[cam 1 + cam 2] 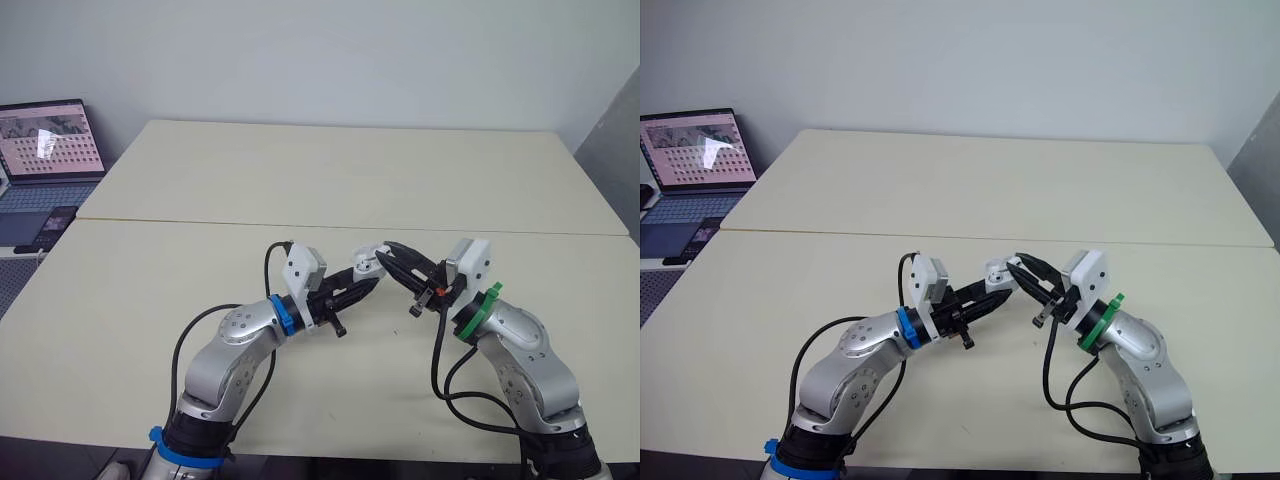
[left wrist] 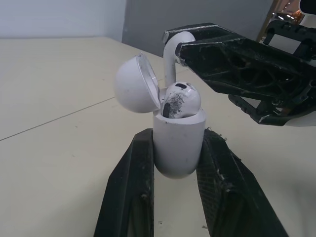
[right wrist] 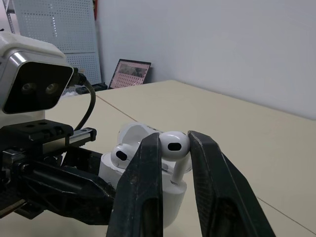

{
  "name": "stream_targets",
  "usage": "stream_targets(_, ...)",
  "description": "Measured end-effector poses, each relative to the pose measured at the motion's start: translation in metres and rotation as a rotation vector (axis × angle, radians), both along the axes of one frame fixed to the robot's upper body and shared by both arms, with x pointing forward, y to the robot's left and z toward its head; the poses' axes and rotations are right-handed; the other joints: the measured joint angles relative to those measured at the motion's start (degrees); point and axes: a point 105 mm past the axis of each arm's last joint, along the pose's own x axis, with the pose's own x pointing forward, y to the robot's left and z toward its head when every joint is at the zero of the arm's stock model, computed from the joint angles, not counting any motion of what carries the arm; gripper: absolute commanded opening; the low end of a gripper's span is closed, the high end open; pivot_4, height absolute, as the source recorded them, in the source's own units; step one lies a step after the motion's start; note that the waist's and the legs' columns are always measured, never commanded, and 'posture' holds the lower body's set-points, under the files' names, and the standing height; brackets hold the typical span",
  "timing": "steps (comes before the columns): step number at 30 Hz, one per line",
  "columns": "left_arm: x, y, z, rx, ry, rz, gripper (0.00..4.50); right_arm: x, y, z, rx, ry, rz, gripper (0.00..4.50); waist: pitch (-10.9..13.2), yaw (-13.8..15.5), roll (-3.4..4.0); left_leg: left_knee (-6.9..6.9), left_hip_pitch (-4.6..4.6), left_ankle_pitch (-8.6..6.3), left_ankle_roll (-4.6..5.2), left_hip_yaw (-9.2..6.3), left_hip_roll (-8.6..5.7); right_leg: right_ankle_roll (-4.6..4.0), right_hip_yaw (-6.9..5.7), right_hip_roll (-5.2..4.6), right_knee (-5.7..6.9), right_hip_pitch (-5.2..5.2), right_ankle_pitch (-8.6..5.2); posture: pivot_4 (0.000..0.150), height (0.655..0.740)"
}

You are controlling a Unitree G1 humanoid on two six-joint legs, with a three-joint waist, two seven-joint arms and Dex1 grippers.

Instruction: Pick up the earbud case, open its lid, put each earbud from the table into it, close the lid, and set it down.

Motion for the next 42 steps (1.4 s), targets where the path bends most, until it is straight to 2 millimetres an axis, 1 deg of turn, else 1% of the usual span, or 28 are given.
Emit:
stream_targets(6,0.001,0.001,-0.004,-0.001,0.004,-0.005,0.8,0.0,0.001,-0.004,-0.012,0.017,0.005,0.45,0.0,0.0,0.01,0.0,0.0,0.0,0.0,0.0,0.0,0.0,0.0,0.0,0.0,0.0,0.0,0.15,0.74)
stream_targets(7,0.001,0.001,-0.005,-0.002,0.006,-0.005,0.8,0.0,0.001,-0.004,-0.014,0.02,0.005,1.17,0.0,0.0,0.01,0.0,0.0,0.0,0.0,0.0,0.0,0.0,0.01,0.0,0.0,0.0,0.0,0.15,0.74)
stream_targets(9,0.001,0.002,-0.005,-0.002,-0.001,0.0,0.8,0.0,0.0,-0.005,-0.016,0.029,0.004,1.69,0.0,0.0,0.01,0.0,0.0,0.0,0.0,0.0,0.0,0.0,0.0,0.0,0.0,0.0,0.0,0.15,0.74)
stream_targets(15,0.001,0.002,-0.004,-0.003,-0.008,0.0,0.8,0.0,-0.003,-0.002,0.026,0.048,0.01,3.79,0.0,0.1,0.01,0.0,0.0,-0.01,0.01,0.0,0.0,0.0,0.0,0.0,0.0,0.0,0.0,0.15,0.74)
stream_targets(16,0.001,0.002,-0.004,-0.003,-0.008,-0.001,0.8,0.0,-0.003,-0.001,0.036,0.051,0.018,4.07,0.0,0.1,0.01,-0.01,0.0,-0.01,0.01,-0.01,0.0,0.0,0.0,0.0,0.0,-0.01,0.0,0.15,0.74)
stream_targets(18,0.001,0.003,-0.004,0.001,-0.011,-0.009,0.8,-0.003,-0.005,0.004,0.072,0.066,0.036,4.07,0.0,0.1,0.01,-0.01,-0.01,-0.01,0.02,-0.01,0.0,0.0,0.0,0.0,0.0,0.0,0.0,0.15,0.74)
stream_targets(21,0.001,0.006,-0.007,0.017,-0.016,-0.025,0.8,-0.006,-0.012,0.018,0.123,0.08,0.058,4.07,0.0,0.1,0.01,-0.01,-0.01,-0.02,0.04,-0.01,0.0,0.0,0.0,0.0,0.0,0.0,0.0,0.15,0.74)
stream_targets(24,-0.002,0.01,-0.007,0.034,-0.013,-0.111,0.8,0.0,-0.027,0.032,0.182,0.115,0.042,3.53,0.0,0.1,0.02,-0.01,-0.01,-0.11,0.19,-0.03,0.01,-0.01,-0.04,0.01,0.0,0.0,0.0,0.15,0.74)
stream_targets(26,-0.003,0.011,-0.002,0.03,-0.023,-0.155,0.8,0.006,-0.035,0.035,0.197,0.136,0.022,2.92,0.0,0.1,0.02,-0.01,-0.01,-0.12,0.21,0.0,0.01,-0.01,-0.02,0.01,-0.01,0.0,0.0,0.15,0.74)
stream_targets(28,-0.003,0.011,0.004,0.021,-0.031,-0.21,0.8,0.011,-0.04,0.031,0.183,0.175,0.011,2.23,0.0,0.0,0.02,-0.01,-0.03,-0.12,0.21,-0.01,0.0,0.0,-0.04,0.01,-0.02,0.0,0.0,0.15,0.74)
stream_targets(31,-0.007,0.011,0.014,0.023,-0.057,-0.31,0.8,0.014,-0.045,0.015,0.089,0.268,0.034,1.13,0.0,0.0,0.04,-0.01,-0.03,-0.12,0.22,0.03,-0.01,0.0,-0.03,0.01,-0.03,-0.01,0.0,0.15,0.74)
stream_targets(34,-0.013,0.011,0.017,0.013,-0.044,-0.4,0.8,0.01,-0.04,0.006,0.016,0.326,0.107,0.02,0.0,-0.2,0.05,-0.01,-0.05,-0.12,0.23,0.02,0.01,-0.01,-0.03,0.02,-0.03,-0.02,0.0,0.15,0.74)
stream_targets(38,-0.017,0.014,0.018,0.017,-0.017,-0.477,0.8,0.004,-0.033,0.001,-0.03,0.361,0.194,0.02,0.0,-0.6,0.04,-0.01,-0.05,-0.12,0.23,-0.01,0.03,-0.01,-0.04,0.04,-0.01,-0.02,0.0,0.15,0.74)
stream_targets(42,-0.019,0.017,0.016,0.032,-0.001,-0.515,0.8,0.001,-0.024,0.004,-0.043,0.373,0.264,0.02,0.0,-0.9,0.05,-0.01,-0.06,-0.13,0.23,-0.03,0.03,0.0,-0.05,0.03,-0.04,-0.02,0.0,0.15,0.74)
